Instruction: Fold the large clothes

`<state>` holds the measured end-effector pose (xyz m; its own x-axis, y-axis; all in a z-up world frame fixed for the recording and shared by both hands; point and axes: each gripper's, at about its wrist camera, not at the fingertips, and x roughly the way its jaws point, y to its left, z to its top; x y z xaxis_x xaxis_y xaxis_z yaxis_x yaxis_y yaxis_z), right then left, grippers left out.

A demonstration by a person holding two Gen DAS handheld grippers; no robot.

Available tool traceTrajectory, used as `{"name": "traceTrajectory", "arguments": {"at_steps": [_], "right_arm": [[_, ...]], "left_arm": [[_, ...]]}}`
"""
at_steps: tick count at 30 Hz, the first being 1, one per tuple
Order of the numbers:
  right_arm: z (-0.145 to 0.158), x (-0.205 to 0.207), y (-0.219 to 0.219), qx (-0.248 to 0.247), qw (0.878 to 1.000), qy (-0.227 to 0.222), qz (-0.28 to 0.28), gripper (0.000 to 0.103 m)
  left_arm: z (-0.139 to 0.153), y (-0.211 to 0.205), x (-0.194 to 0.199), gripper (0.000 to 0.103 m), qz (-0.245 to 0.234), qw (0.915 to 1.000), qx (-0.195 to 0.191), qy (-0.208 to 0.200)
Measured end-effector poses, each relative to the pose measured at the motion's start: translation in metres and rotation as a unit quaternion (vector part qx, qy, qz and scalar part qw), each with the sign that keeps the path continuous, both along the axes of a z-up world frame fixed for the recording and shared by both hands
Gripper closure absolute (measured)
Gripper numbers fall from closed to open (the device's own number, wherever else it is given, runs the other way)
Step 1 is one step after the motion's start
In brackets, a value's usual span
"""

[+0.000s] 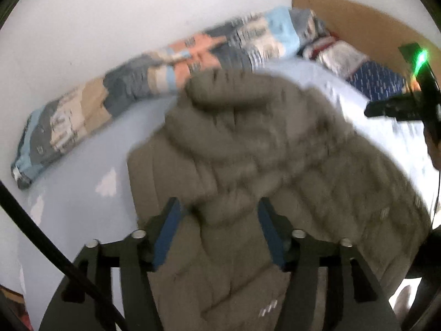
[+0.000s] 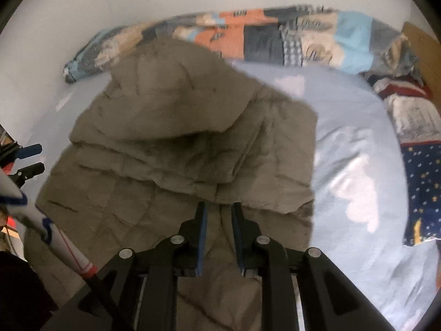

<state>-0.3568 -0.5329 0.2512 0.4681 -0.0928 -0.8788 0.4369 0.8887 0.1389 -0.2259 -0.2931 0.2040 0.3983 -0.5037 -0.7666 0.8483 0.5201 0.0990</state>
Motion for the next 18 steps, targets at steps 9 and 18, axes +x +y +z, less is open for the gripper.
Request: {"name": "traceTrajectory", "arguments": {"at_steps": [9,18], "right_arm": [[0.06,0.092,-0.023,0.002,0.993,-0.11,-0.051,0.029],[-0.062,0.155,-0.022,0.029,0.998,-0.003,-0.05,0.029]], "left_arm": [[0.023,-0.137,0.056,0.037,0.037,0.997,-0.06,0.031],[-0.111,-0.143,0.089,0.037,0.109,0.9876,-0.009,0.112]]}}
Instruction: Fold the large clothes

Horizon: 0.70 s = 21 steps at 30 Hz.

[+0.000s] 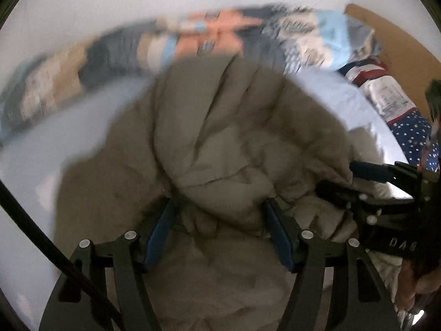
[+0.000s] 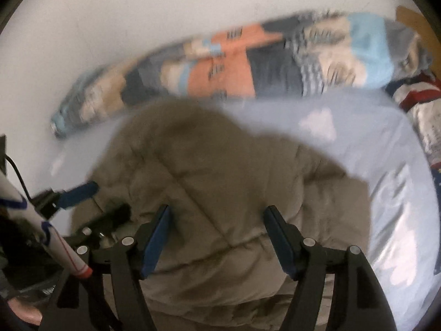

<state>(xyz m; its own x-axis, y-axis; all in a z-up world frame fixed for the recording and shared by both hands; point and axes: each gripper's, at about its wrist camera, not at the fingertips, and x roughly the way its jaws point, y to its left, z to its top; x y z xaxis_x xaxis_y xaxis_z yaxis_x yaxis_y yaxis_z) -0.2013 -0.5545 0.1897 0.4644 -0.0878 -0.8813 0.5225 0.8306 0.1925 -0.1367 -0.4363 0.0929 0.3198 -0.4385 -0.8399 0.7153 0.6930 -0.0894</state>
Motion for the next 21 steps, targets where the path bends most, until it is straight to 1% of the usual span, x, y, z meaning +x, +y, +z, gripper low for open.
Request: {"name": "traceTrajectory", "arguments": {"at_steps": [1,2,4,6,7,9,12,14,16,18,19,21], "right_arm": [[-0.017,0.003,0.005,-0.006,1.0,0.019,0.01,0.029],[-0.031,0.006,0.008,-0.015,0.999,0.035,0.018,0.028],[-0.047,0.009,0.013,-0.031,0.998,0.053,0.025,0.027],[-0.052,0.012,0.009,-0.026,0.998,0.061,0.016,0.027],[-0.05,0.013,0.007,-0.019,0.998,0.061,0.017,0.027],[-0.037,0.01,0.007,-0.024,0.998,0.058,0.019,0.027],[-0.005,-0.01,0.009,-0.004,1.0,0.014,0.006,0.027],[0.01,-0.021,0.016,-0.009,1.0,0.001,0.004,0.027],[0.014,-0.029,0.023,-0.018,1.0,0.0,0.008,0.027],[0.013,-0.031,0.03,-0.029,0.999,0.004,0.012,0.027],[0.01,-0.033,0.032,-0.03,0.999,0.005,0.013,0.027],[-0.003,-0.033,0.034,-0.02,1.0,0.017,0.012,0.029]], "left_arm": [[-0.01,0.001,0.001,0.036,0.005,1.0,-0.003,0.002],[-0.018,-0.001,-0.001,0.036,0.009,0.9999,0.003,-0.009],[-0.023,-0.007,0.001,0.036,0.013,0.9996,0.014,-0.018],[-0.019,-0.008,0.004,0.036,0.017,0.9997,0.015,-0.004],[-0.014,-0.007,0.002,0.036,0.016,0.9997,0.014,-0.008],[0.004,0.003,-0.008,0.036,0.013,0.9996,-0.001,-0.025],[0.026,0.022,-0.022,0.036,0.013,0.9989,-0.031,-0.034],[0.035,0.036,-0.031,0.036,0.019,0.9979,-0.043,-0.044],[0.034,0.046,-0.034,0.036,0.027,0.9977,-0.042,-0.045],[0.026,0.052,-0.034,0.036,0.032,0.9982,-0.031,-0.04],[0.018,0.054,-0.033,0.036,0.036,0.9985,-0.021,-0.036],[0.004,0.055,-0.03,0.036,0.037,0.999,-0.014,-0.018]]}}
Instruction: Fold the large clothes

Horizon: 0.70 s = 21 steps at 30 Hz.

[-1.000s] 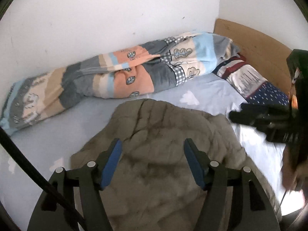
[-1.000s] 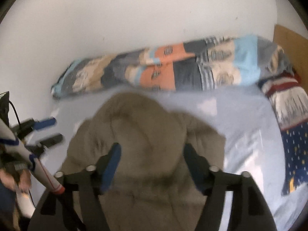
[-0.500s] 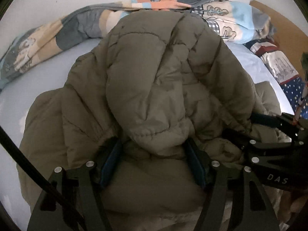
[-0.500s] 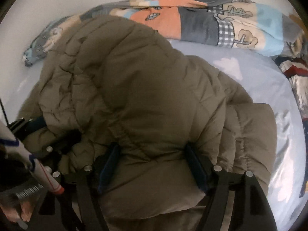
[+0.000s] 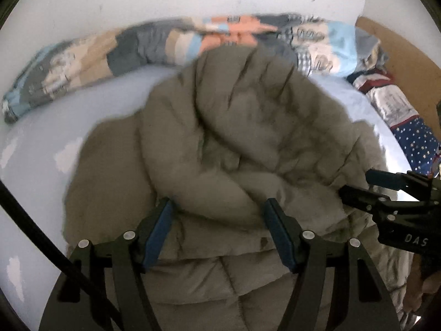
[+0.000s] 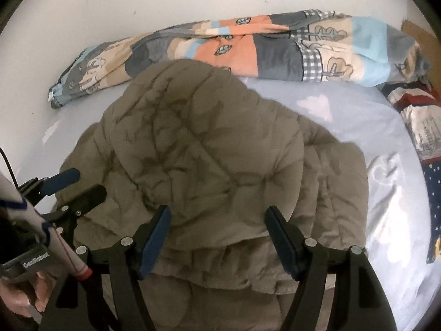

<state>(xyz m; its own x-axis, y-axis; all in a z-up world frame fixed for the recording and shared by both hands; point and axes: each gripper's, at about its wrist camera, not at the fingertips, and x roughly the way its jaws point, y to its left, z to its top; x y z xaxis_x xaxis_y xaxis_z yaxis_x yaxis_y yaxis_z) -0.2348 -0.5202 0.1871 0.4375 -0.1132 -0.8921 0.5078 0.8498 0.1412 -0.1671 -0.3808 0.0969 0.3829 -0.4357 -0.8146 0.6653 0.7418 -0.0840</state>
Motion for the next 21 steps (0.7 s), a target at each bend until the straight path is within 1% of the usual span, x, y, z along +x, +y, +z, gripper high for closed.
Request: {"name": "traceTrajectory", "arguments": {"at_steps": [2,5,7,9,11,14,16,17,18,21], "right_arm": [[-0.018,-0.001,0.0,0.01,1.0,0.01,-0.003,0.03],[-0.04,0.001,-0.001,0.016,1.0,0.02,-0.001,0.029],[-0.044,0.003,0.0,0.014,1.0,0.024,-0.001,0.029],[-0.043,0.003,-0.001,0.018,0.999,0.028,-0.001,0.029],[-0.031,-0.001,-0.002,0.024,0.999,0.022,-0.007,0.029],[-0.008,-0.018,0.002,0.041,0.999,-0.005,-0.015,0.028],[0.009,-0.036,0.013,0.04,0.999,-0.012,-0.016,0.028],[0.017,-0.046,0.02,0.038,0.999,-0.015,-0.015,0.028],[0.022,-0.055,0.027,0.038,0.999,-0.017,-0.014,0.028],[0.036,-0.092,0.052,0.048,0.998,-0.026,-0.012,0.028]], "left_arm": [[-0.014,0.0,0.003,0.034,0.004,0.9999,0.001,0.012],[-0.024,-0.007,0.002,0.032,0.009,0.9999,0.014,0.003],[-0.024,-0.009,-0.001,0.032,0.012,0.9997,0.02,-0.005],[-0.015,-0.004,-0.006,0.032,0.014,0.9997,0.012,-0.012],[-0.003,0.005,-0.014,0.032,0.015,0.9997,0.004,-0.019],[0.017,0.026,-0.031,0.032,0.012,0.9996,-0.01,-0.023],[0.031,0.045,-0.046,0.032,0.015,0.9992,-0.018,-0.032],[0.038,0.057,-0.057,0.032,0.014,0.9991,-0.025,-0.03],[0.042,0.064,-0.064,0.032,0.013,0.9991,-0.029,-0.028],[0.054,0.098,-0.1,0.032,0.013,0.9989,-0.033,-0.031]]}}
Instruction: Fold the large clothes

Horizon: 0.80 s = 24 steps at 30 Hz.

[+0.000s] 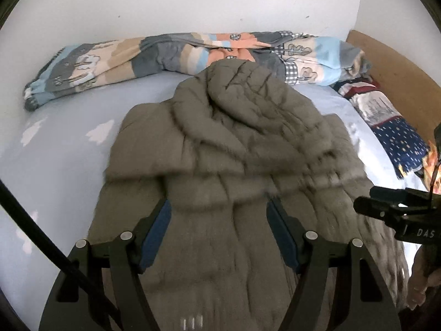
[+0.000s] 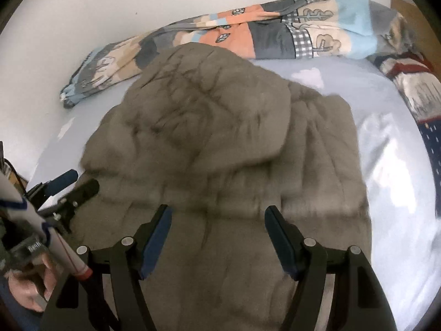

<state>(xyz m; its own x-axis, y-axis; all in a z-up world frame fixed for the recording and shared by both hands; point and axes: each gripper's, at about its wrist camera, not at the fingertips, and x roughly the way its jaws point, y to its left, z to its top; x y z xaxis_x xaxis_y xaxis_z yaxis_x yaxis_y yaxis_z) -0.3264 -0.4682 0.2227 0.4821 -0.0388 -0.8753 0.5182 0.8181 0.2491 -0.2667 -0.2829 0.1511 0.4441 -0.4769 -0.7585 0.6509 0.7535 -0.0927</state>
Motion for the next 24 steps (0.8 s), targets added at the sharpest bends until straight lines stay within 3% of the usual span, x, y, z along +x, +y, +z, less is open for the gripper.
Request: {"name": "traceTrajectory", "arguments": {"at_steps": [5,12,18,24], "right_arm": [[0.01,-0.06,0.053,0.008,1.0,-0.012,0.003,0.028],[0.004,-0.124,0.116,-0.009,1.0,-0.012,-0.016,0.028],[-0.017,-0.153,0.149,-0.03,0.999,0.011,-0.022,0.028],[-0.044,-0.156,0.155,-0.036,0.998,0.049,-0.022,0.028]], "left_arm": [[0.003,0.058,-0.067,0.032,0.014,0.9999,0.001,-0.009],[-0.031,0.115,-0.127,0.032,0.082,0.9963,0.015,-0.021],[-0.061,0.125,-0.14,0.032,0.095,0.9936,0.05,-0.034],[-0.094,0.123,-0.132,0.032,0.101,0.9918,0.078,-0.001]]}}
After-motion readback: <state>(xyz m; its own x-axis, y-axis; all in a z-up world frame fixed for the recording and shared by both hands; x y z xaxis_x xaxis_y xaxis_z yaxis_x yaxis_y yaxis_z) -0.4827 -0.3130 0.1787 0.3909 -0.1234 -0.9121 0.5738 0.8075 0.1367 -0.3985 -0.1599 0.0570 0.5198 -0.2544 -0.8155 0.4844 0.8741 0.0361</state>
